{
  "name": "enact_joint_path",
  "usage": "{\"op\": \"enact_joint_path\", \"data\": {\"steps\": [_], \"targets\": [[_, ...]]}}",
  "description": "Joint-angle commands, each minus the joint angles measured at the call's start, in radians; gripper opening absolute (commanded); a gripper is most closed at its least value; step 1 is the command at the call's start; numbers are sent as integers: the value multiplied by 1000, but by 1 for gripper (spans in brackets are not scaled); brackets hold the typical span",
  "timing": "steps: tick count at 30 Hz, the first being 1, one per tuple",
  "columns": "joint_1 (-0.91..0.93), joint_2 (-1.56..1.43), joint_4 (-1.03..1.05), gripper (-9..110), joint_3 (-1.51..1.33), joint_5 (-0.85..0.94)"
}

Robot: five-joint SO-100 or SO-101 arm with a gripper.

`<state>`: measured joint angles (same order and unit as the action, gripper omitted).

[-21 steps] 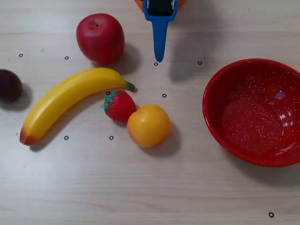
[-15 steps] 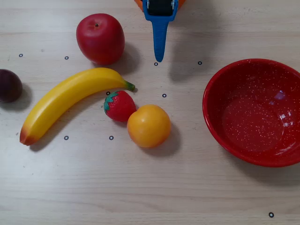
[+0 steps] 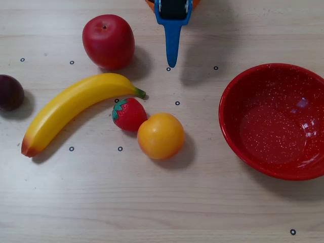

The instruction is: Put plum in the red bowl.

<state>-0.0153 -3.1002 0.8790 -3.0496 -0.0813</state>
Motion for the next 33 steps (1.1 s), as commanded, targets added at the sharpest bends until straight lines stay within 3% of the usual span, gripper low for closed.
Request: {"op": "enact_joint_path", "data": {"steps": [1,18,33], "targets": [[-38,78,-40,0,92,-23],[-164,644,264,0,881,0],[-449,1282,577,0,1736,-207]]}}
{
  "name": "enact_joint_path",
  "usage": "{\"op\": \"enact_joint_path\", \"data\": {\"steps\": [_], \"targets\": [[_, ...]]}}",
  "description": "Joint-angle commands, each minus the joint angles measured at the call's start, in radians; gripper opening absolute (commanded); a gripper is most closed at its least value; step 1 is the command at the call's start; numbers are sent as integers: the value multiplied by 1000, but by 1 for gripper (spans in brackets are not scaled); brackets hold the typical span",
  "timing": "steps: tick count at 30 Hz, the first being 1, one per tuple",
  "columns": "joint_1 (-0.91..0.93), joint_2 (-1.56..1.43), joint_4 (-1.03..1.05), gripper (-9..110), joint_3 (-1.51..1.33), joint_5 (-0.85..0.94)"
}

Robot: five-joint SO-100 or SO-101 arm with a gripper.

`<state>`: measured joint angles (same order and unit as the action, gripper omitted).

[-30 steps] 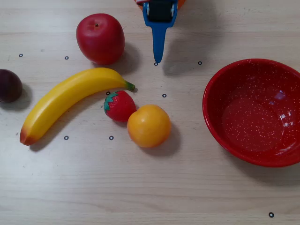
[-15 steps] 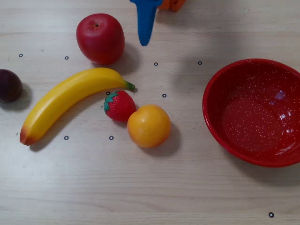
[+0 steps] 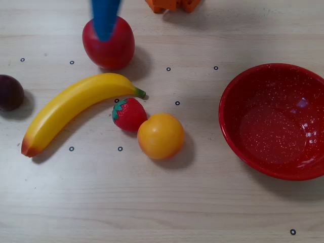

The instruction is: Put plum in the red bowl.

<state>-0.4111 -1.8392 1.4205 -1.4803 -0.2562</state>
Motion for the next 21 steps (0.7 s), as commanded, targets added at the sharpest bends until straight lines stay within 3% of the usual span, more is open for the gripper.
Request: {"op": "enact_joint_path", "data": {"steps": [1,14,21], "targets": [[-77,71,63,0,229,-49],[-337,554,298,0,811,-380],[-488,755,351,9,962,-620]]}}
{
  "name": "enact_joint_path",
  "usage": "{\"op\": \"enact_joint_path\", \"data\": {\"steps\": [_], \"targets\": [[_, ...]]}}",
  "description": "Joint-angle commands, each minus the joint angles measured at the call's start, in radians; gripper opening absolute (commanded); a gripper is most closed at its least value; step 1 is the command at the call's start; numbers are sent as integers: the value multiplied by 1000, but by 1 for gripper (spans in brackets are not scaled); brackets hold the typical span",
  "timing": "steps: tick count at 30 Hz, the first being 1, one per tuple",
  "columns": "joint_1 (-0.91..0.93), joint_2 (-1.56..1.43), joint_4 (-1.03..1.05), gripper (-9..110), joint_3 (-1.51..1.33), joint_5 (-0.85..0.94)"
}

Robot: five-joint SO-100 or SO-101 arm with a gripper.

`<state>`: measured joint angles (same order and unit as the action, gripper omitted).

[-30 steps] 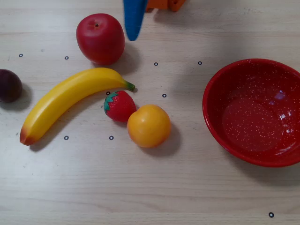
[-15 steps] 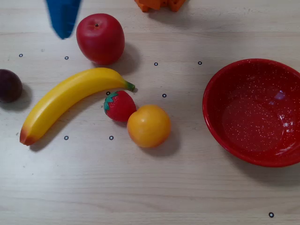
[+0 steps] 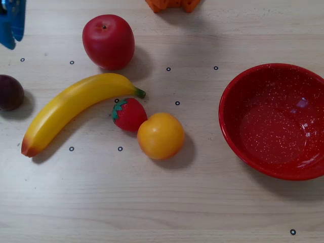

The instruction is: Put plum in the red bowl.

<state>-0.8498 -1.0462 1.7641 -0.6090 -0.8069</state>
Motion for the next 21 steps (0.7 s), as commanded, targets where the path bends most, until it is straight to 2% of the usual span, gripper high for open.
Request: {"op": "enact_joint_path", "data": {"steps": [1,6,9,11,21], "targets": [[-69,-18,3,11,100,-95],[-147,74,-17,28,144,-176],[-173,126,-6,45,187,-206],[-178,160,-2,52,221,-209],[-164,301,-35,62,348,-202]]}}
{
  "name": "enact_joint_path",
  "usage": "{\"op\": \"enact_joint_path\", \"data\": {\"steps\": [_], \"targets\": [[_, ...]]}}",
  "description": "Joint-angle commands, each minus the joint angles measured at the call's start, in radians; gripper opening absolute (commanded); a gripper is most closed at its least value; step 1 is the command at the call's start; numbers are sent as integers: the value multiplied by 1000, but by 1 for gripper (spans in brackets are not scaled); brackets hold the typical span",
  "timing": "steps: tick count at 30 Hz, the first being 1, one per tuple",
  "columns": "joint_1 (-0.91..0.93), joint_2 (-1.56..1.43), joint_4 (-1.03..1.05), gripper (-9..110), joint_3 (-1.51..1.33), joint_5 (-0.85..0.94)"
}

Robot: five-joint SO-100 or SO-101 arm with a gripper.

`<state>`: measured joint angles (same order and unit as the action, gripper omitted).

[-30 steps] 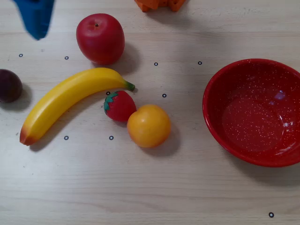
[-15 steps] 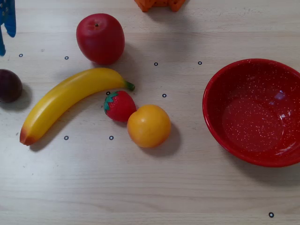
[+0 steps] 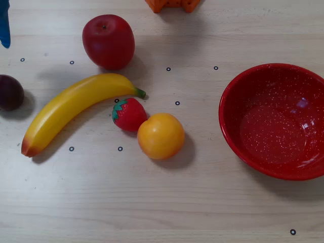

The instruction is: Put plum in the red bowl.

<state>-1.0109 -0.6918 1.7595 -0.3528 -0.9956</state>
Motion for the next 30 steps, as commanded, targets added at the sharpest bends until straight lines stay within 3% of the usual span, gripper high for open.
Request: {"op": "enact_joint_path", "data": {"steps": [1,30], "targets": [[-2,-38,-38,62,109,-17],[60,235,-67,62,362,-35]]}}
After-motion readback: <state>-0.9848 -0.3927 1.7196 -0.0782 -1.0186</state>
